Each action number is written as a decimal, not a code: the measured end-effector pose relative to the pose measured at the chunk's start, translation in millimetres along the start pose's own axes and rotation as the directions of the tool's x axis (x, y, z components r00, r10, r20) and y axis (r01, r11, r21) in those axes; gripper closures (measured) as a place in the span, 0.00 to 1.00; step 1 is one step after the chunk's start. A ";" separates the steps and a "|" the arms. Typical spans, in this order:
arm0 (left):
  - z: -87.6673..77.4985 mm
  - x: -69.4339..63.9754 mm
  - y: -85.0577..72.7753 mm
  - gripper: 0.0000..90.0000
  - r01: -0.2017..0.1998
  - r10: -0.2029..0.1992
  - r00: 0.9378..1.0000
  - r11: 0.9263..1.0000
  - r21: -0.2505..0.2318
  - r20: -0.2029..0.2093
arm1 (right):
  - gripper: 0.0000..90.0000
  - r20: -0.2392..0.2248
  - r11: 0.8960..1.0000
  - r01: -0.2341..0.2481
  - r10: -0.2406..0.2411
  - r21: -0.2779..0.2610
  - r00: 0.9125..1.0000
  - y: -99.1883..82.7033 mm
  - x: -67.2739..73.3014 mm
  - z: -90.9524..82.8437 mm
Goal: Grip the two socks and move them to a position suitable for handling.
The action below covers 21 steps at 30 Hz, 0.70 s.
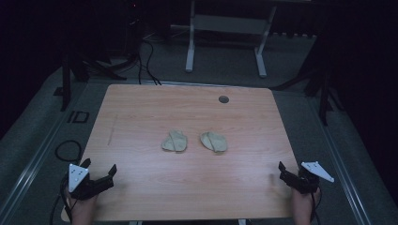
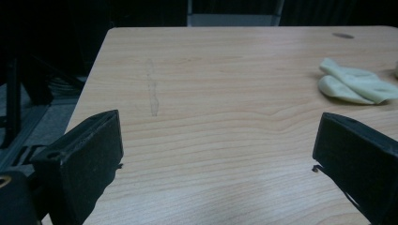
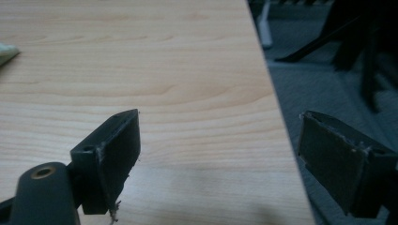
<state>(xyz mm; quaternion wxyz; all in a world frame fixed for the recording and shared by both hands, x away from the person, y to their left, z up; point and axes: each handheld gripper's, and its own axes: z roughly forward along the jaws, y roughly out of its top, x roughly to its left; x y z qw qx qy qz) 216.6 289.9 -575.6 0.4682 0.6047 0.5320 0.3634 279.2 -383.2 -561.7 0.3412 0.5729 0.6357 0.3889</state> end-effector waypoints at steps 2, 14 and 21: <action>-0.4 0.3 0.1 0.02 0.004 -0.004 1.000 1.000 -0.006 0.002 | 0.15 -0.026 0.999 -0.001 0.001 0.033 1.000 1.0 -0.2 2.3; -1.0 -9.9 4.9 0.02 0.001 0.000 1.000 1.000 -0.031 0.027 | 0.16 -0.135 0.989 0.042 -0.023 0.139 0.991 19.8 24.7 7.6; 0.6 -16.9 5.3 0.02 -0.029 0.029 0.999 1.000 0.000 0.036 | 0.16 -0.227 0.979 0.084 -0.040 0.187 0.973 27.7 44.9 18.0</action>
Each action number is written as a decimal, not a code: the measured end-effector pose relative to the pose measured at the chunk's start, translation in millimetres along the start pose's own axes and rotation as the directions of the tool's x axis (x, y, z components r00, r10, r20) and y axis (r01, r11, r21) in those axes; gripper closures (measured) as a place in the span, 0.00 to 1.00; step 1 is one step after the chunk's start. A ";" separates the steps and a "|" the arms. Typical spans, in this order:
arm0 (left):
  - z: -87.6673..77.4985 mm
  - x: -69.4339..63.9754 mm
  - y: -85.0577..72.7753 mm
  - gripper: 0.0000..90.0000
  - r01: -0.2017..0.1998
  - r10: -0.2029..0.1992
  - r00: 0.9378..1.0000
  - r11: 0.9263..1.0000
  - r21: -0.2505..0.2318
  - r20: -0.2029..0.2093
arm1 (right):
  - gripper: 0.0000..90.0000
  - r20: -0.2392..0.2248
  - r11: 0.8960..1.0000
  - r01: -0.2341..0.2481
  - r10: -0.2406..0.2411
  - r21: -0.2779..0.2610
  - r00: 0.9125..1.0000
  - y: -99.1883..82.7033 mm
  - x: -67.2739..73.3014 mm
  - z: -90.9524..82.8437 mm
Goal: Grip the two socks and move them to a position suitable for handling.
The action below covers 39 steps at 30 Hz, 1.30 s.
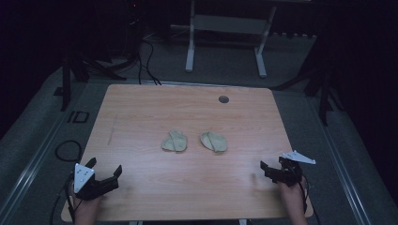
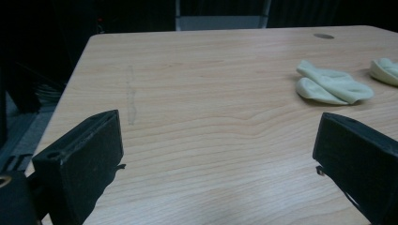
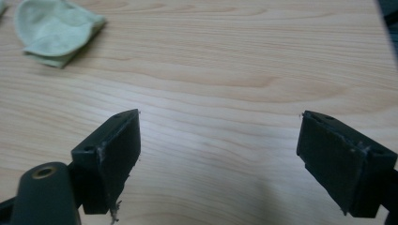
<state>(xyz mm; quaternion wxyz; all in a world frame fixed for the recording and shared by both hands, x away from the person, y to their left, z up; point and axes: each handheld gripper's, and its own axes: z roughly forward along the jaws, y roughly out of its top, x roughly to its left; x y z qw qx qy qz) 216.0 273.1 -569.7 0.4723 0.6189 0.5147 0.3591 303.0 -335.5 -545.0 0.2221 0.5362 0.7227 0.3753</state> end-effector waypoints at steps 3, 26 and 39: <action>2.2 -0.8 -0.7 0.02 0.024 -0.024 1.000 0.999 0.035 -0.001 | 0.15 -0.025 1.000 0.002 -0.002 0.023 1.000 4.4 7.2 6.3; 8.0 -17.3 0.8 0.04 -0.041 0.019 0.990 0.987 0.157 0.139 | 0.24 -0.138 0.990 0.123 -0.112 0.071 0.984 54.7 83.0 71.7; 7.1 -7.6 -1.4 0.04 0.009 -0.030 0.991 0.987 0.160 0.128 | 0.35 -0.163 0.972 0.209 -0.190 0.109 0.968 90.2 132.1 118.3</action>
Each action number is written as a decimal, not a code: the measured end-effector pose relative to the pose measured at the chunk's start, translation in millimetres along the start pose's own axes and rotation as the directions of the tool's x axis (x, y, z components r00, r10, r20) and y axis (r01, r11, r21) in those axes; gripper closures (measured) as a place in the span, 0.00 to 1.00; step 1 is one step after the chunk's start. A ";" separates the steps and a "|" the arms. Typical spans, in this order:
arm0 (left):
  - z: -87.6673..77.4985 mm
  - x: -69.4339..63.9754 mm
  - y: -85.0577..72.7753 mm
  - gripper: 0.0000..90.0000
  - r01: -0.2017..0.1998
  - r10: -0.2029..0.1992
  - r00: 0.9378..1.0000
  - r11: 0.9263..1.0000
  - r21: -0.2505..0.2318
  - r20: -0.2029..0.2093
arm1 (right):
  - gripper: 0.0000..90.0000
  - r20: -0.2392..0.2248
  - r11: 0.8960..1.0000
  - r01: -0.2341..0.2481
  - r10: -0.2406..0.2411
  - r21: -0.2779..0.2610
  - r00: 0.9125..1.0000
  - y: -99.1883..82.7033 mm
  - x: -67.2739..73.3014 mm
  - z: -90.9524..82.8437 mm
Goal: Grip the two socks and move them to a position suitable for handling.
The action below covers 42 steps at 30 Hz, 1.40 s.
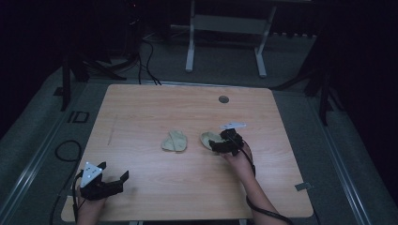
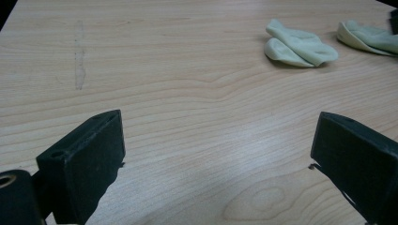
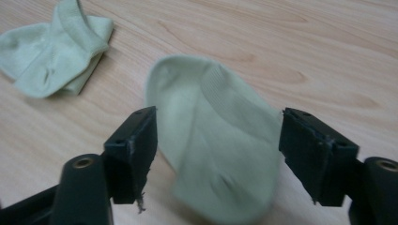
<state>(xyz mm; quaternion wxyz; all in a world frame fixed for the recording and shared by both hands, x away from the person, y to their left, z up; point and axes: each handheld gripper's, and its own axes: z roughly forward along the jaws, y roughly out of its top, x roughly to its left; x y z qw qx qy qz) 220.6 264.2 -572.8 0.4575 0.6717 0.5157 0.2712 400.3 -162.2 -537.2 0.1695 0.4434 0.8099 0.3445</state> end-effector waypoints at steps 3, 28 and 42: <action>0.5 -0.4 -0.2 0.04 -0.007 0.007 1.000 1.000 0.004 -0.002 | 0.34 0.011 1.000 0.004 -0.004 0.012 1.000 6.5 5.6 12.9; 2.6 -0.7 -1.0 0.04 -0.019 0.019 1.000 1.000 0.024 -0.006 | 0.91 0.104 0.984 0.157 -0.165 0.081 0.981 12.4 22.5 21.1; 2.2 -1.8 -0.4 0.04 -0.015 0.015 1.000 1.000 0.027 -0.010 | 0.91 -0.001 0.979 0.202 -0.202 0.021 0.979 -8.4 54.9 -41.2</action>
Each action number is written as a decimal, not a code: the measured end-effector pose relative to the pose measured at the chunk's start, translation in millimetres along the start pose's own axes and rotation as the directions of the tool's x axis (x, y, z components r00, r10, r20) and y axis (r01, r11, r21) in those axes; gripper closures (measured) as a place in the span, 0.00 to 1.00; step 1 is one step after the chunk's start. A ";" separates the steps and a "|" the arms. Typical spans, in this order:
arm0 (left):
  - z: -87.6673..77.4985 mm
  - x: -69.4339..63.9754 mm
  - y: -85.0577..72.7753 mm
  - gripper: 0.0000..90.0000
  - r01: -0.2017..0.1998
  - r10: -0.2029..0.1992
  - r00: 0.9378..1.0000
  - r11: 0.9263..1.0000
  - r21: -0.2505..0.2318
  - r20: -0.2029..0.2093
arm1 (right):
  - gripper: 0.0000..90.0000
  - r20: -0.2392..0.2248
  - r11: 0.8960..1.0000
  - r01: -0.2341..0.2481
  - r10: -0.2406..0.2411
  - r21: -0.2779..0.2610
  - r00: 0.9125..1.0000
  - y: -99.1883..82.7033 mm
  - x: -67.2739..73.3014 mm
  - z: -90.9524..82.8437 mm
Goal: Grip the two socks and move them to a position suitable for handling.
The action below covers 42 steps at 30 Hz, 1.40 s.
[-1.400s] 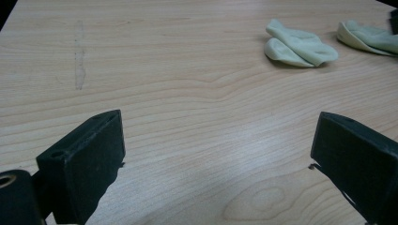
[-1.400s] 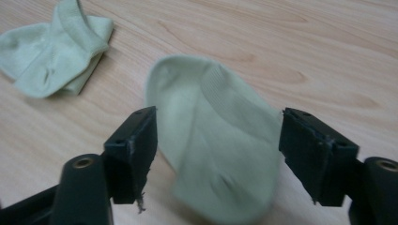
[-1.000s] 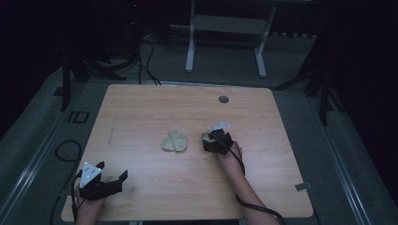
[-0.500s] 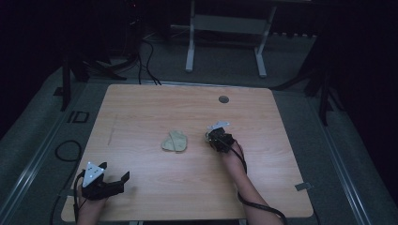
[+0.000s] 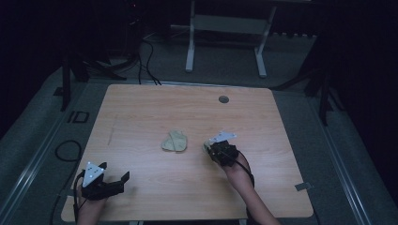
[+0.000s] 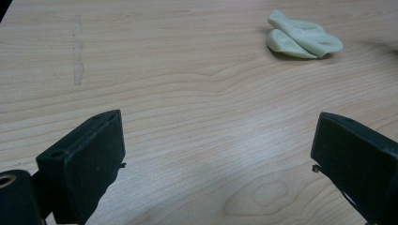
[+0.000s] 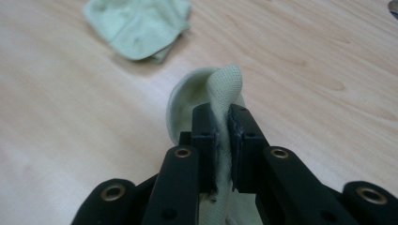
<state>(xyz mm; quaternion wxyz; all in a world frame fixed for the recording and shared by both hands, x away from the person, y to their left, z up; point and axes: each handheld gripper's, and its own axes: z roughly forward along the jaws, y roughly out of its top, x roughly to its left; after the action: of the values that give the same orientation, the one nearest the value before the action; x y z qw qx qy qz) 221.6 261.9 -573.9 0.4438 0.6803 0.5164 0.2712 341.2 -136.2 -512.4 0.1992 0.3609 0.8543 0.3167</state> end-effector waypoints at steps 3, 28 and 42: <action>0.0 -0.3 0.2 0.04 0.000 0.000 1.000 1.000 0.002 0.004 | 0.91 -0.013 1.000 0.016 -0.016 -0.013 1.000 -3.9 6.0 -12.7; 4.8 -13.0 0.5 0.04 -0.037 0.035 0.999 0.999 0.035 0.041 | 0.90 -0.188 0.990 0.133 -0.122 0.046 0.975 -65.3 90.6 -23.0; 6.1 -44.6 15.4 0.05 -0.033 0.018 0.987 0.996 0.086 0.163 | 0.49 -0.273 0.991 0.127 -0.136 -0.051 0.952 -54.6 84.1 -47.5</action>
<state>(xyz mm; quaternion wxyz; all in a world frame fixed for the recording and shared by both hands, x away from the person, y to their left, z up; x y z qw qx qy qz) 219.5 216.7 -559.1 0.4502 0.7256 0.4814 0.1977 231.8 -122.0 -525.0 0.1051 0.2523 0.8904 0.3640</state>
